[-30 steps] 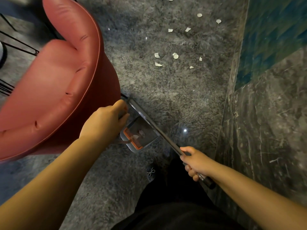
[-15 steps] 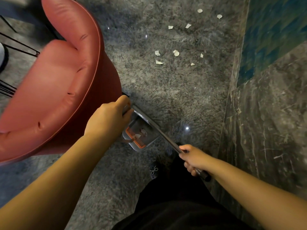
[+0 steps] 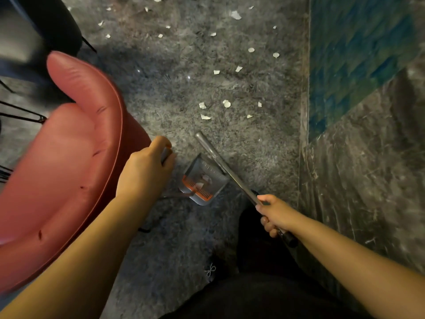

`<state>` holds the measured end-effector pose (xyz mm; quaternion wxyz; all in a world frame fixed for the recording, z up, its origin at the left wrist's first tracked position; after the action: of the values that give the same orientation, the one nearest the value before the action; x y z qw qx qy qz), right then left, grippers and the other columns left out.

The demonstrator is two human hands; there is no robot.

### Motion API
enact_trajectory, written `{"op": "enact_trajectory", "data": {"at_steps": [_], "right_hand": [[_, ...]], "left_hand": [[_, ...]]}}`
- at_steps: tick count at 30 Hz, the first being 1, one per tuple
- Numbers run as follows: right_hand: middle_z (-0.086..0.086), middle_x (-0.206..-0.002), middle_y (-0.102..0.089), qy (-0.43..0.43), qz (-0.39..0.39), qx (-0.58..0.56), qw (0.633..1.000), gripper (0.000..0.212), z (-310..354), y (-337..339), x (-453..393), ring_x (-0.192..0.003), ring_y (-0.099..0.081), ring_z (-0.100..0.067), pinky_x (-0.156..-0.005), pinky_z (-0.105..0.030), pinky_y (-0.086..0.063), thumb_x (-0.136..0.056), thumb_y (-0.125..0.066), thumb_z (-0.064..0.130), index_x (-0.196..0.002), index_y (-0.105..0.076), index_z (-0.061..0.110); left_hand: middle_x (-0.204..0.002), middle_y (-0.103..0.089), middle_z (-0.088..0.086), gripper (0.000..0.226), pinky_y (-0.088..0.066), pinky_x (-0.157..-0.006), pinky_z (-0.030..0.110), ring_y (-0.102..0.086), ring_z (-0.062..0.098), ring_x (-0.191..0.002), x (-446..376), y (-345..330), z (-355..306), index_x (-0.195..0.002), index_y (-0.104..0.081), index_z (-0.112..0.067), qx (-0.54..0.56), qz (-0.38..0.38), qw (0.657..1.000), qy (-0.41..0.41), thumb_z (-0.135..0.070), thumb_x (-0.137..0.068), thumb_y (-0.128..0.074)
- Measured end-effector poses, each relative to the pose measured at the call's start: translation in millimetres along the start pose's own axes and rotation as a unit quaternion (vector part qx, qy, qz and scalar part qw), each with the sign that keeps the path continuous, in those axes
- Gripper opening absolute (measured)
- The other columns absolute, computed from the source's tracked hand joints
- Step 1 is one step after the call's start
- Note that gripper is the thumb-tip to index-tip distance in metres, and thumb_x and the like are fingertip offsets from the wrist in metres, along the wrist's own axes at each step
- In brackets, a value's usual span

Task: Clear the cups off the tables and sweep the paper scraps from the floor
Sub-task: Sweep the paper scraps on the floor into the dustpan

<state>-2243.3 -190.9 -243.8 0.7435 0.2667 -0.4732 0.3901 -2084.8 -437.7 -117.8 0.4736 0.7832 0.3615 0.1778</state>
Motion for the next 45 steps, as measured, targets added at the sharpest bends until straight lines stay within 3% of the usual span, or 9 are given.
{"op": "enact_trajectory", "data": {"at_steps": [4,8,13,22,26,33,38,42,45], "right_hand": [[-0.006,-0.061,-0.032,0.021,-0.018,-0.016,0.999,0.014,56.8,39.9,-17.6,-0.029,-0.026,-0.007,-0.037,-0.012,-0.026,-0.102,-0.039,0.012,-0.102,-0.044,0.026],[-0.007,-0.062,-0.034,0.029,-0.043,-0.014,0.999,0.018,115.2,87.9,-38.6,-0.026,-0.028,-0.007,-0.036,-0.011,-0.028,-0.101,-0.041,0.008,-0.108,-0.042,0.025],[-0.006,-0.059,-0.035,0.034,-0.05,-0.019,0.998,0.022,189.4,143.3,-61.6,-0.029,-0.029,-0.007,-0.037,-0.012,-0.026,-0.1,-0.042,0.008,-0.089,-0.046,0.026],[-0.004,-0.05,-0.035,0.032,-0.064,-0.04,0.997,0.021,284.2,195.2,-116.6,-0.031,-0.028,-0.009,-0.039,-0.014,-0.027,-0.1,-0.04,0.011,-0.09,-0.047,0.028],[-0.004,-0.05,-0.034,0.029,-0.078,-0.07,0.994,0.02,321.0,204.3,-137.6,-0.032,-0.028,-0.01,-0.04,-0.015,-0.025,-0.1,-0.042,0.012,-0.088,-0.047,0.028],[-0.007,-0.059,-0.039,0.03,-0.127,-0.1,0.986,0.025,363.6,220.5,-166.6,-0.03,-0.033,-0.009,-0.036,-0.015,-0.029,-0.099,-0.041,0.009,-0.115,-0.039,0.028],[-0.01,-0.059,-0.043,0.031,-0.154,-0.096,0.983,0.034,385.8,257.9,-193.9,-0.029,-0.036,-0.01,-0.034,-0.016,-0.032,-0.099,-0.042,0.009,-0.128,-0.037,0.026],[-0.011,-0.06,-0.044,0.01,-0.157,-0.081,0.984,0.043,406.9,298.5,-229.2,-0.026,-0.036,-0.01,-0.034,-0.016,-0.031,-0.1,-0.038,0.008,-0.14,-0.032,0.021],[-0.01,-0.06,-0.045,-0.007,-0.155,-0.068,0.986,0.045,421.0,325.0,-253.2,-0.027,-0.037,-0.011,-0.036,-0.017,-0.032,-0.099,-0.039,0.01,-0.142,-0.031,0.023]], "left_hand": [[-0.073,-0.063,0.012,0.018,-0.053,-0.06,0.046,-0.061,0.039,-0.068,-57.5,-13.6,-23.3,-0.104,-0.055,-0.019,-0.001,-0.008,1.0,-0.004,-0.03,-0.091,-0.064],[-0.073,-0.065,0.018,0.019,-0.053,-0.059,0.045,-0.062,0.042,-0.068,-123.7,-28.6,-48.1,-0.103,-0.057,-0.017,-0.022,-0.001,1.0,-0.02,-0.03,-0.091,-0.064],[-0.074,-0.065,0.016,0.02,-0.051,-0.057,0.041,-0.061,0.039,-0.067,-207.1,-40.2,-77.7,-0.104,-0.057,-0.017,-0.043,0.013,0.998,-0.036,-0.032,-0.092,-0.062],[-0.075,-0.065,0.012,0.017,-0.052,-0.055,0.041,-0.061,0.036,-0.067,-325.6,-62.1,-101.8,-0.101,-0.055,-0.021,-0.05,0.026,0.996,-0.066,-0.033,-0.092,-0.062],[-0.068,-0.054,0.002,0.016,-0.052,-0.054,0.04,-0.058,0.032,-0.064,-388.8,-77.6,-101.6,-0.101,-0.053,-0.023,-0.04,0.074,0.995,-0.06,-0.035,-0.093,-0.06],[-0.065,-0.056,0.003,0.013,-0.041,-0.042,0.029,-0.05,0.022,-0.05,-476.8,-105.5,-110.0,-0.099,-0.05,-0.026,-0.054,0.135,0.983,-0.111,-0.036,-0.094,-0.057],[-0.074,-0.061,0.01,0.02,-0.044,-0.051,0.035,-0.058,0.033,-0.065,-517.3,-133.1,-127.7,-0.106,-0.052,-0.02,-0.076,0.172,0.972,-0.138,-0.035,-0.095,-0.058],[-0.082,-0.064,0.012,0.023,-0.041,-0.052,0.033,-0.06,0.035,-0.071,-540.0,-161.5,-144.3,-0.107,-0.048,-0.02,-0.112,0.201,0.966,-0.118,-0.039,-0.097,-0.053],[-0.087,-0.066,0.012,0.023,-0.05,-0.056,0.038,-0.062,0.036,-0.074,-554.0,-173.3,-153.1,-0.106,-0.049,-0.019,-0.122,0.194,0.969,-0.095,-0.039,-0.096,-0.053]]}}
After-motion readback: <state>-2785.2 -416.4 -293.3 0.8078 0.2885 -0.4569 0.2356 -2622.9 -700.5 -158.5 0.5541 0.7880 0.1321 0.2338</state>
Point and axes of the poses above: each hand's wrist, its own x-axis away from the middle knuckle, its own y-axis out of the back of the hand, z = x × y, the point moved 2 cm from there along -x, towards the middle knuckle
